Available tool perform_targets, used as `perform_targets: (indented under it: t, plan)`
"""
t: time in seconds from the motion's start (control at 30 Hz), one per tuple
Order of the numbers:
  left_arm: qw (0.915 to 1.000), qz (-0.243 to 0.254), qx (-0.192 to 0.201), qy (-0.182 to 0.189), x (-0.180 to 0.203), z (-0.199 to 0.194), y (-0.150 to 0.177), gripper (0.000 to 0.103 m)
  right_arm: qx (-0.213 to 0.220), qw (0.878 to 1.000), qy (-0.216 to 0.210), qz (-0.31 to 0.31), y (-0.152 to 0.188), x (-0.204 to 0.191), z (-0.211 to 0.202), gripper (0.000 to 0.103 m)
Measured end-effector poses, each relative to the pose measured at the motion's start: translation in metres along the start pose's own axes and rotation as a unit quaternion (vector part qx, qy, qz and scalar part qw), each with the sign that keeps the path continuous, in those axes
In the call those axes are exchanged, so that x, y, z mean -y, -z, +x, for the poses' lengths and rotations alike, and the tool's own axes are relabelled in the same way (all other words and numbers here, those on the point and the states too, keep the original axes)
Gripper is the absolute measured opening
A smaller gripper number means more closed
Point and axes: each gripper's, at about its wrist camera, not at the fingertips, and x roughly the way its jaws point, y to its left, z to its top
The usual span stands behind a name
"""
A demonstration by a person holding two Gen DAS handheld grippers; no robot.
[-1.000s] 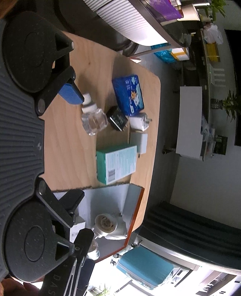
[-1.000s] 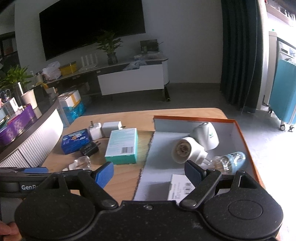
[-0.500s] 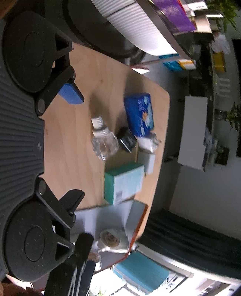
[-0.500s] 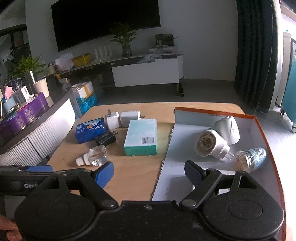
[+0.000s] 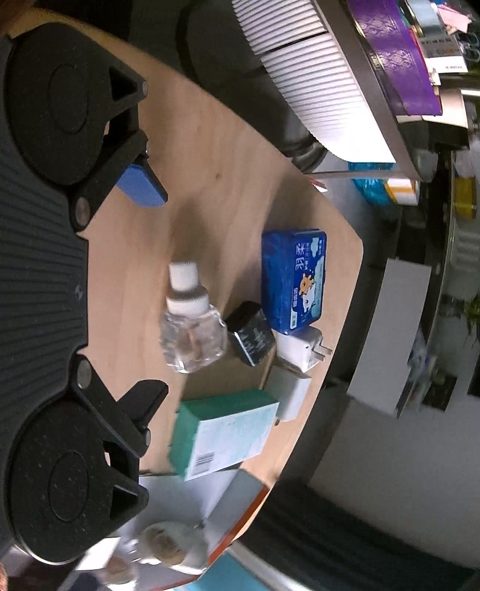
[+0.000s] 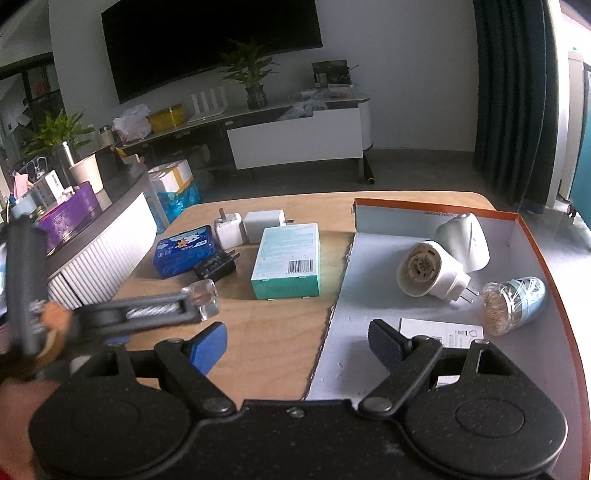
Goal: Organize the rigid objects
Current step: 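Grasp the clear glass bottle with the left gripper while the right grasps the Adhesive Bandages box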
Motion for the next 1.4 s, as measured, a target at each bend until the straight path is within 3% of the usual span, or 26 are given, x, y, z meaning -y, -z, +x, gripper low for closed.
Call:
perform_targets:
  t: [0.13,0.23,0.33,0.37,0.53,0.7,1.03,1.4]
  plan:
    - [0.9995,-0.019,0.003,-0.025,0.012,0.013,-0.003,0.103,0.003,1.0,-0.002,-0.005,0.0,0.002,0.001,0.099]
    - [0.9995,-0.001,0.009,-0.031,0.019,0.019,-0.005,0.103,0.006,1.0,-0.005,-0.003,-0.001,0.005,0.001,0.099]
    - [0.9988,0.018,0.028,-0.036,0.016,0.019,-0.004,0.086,0.009,1.0,-0.006,-0.003,-0.001,0.007,0.002,0.099]
    - [0.9986,0.028,0.031,-0.033,0.014,0.017,-0.003,0.082,0.009,1.0,-0.006,-0.002,-0.002,0.008,0.002,0.099]
    - [0.9969,0.068,0.038,0.006,0.0,0.01,0.003,0.082,0.009,1.0,-0.011,0.002,-0.004,0.008,0.007,0.099]
    - [0.9936,0.1,0.05,0.013,-0.016,-0.006,0.007,0.082,0.003,1.0,-0.021,-0.003,-0.012,0.001,0.017,0.099]
    - [0.9931,0.083,0.072,0.04,-0.026,-0.02,-0.008,0.082,-0.024,0.999,-0.008,-0.029,-0.051,-0.025,0.079,0.1]
    - [0.9932,0.07,0.076,0.053,-0.033,-0.018,-0.017,0.082,-0.085,0.994,0.058,-0.041,-0.065,-0.035,0.167,0.1]
